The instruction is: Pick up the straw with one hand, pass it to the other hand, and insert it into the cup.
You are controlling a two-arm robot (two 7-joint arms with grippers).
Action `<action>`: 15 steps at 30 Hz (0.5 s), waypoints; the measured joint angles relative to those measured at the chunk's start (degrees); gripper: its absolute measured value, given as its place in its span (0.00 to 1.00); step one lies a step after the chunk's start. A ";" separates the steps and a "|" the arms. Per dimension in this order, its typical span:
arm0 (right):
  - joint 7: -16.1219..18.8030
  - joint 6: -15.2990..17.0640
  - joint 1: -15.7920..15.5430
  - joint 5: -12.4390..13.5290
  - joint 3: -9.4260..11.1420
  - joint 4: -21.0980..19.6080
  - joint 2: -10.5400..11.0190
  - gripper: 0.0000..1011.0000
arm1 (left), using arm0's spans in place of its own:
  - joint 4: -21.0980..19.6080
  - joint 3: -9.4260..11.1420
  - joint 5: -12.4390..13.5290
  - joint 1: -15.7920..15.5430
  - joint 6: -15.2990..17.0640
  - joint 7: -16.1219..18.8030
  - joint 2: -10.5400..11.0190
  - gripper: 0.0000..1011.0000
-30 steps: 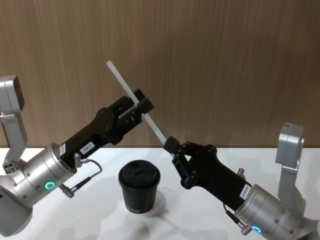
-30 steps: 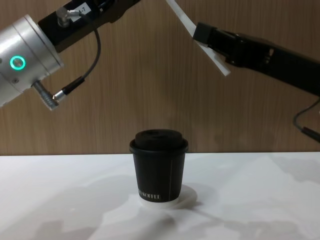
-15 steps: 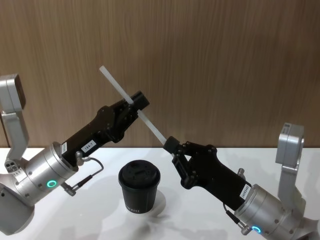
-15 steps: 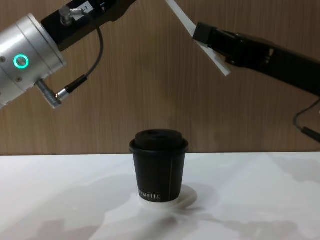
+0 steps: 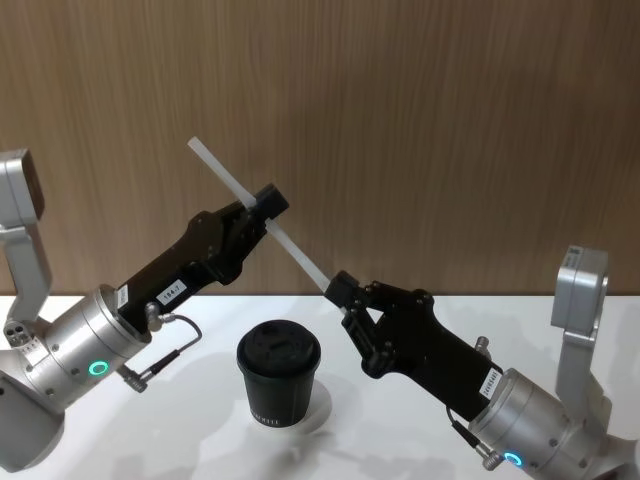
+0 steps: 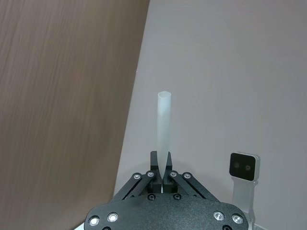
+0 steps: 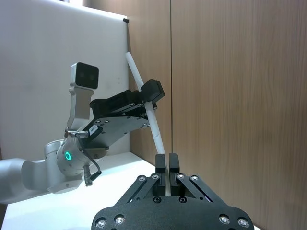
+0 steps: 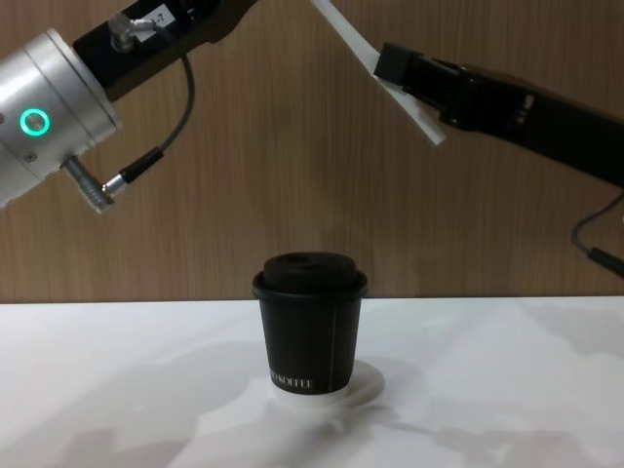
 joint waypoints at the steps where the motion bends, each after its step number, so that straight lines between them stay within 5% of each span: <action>1: 0.00 0.00 0.00 0.00 0.00 0.00 0.00 0.05 | -0.01 0.00 -0.05 0.03 -0.02 0.02 0.04 0.01; 15: -0.01 0.00 0.00 0.00 0.00 0.00 -0.01 0.48 | -0.68 0.22 -0.28 0.55 -0.67 1.01 1.05 0.01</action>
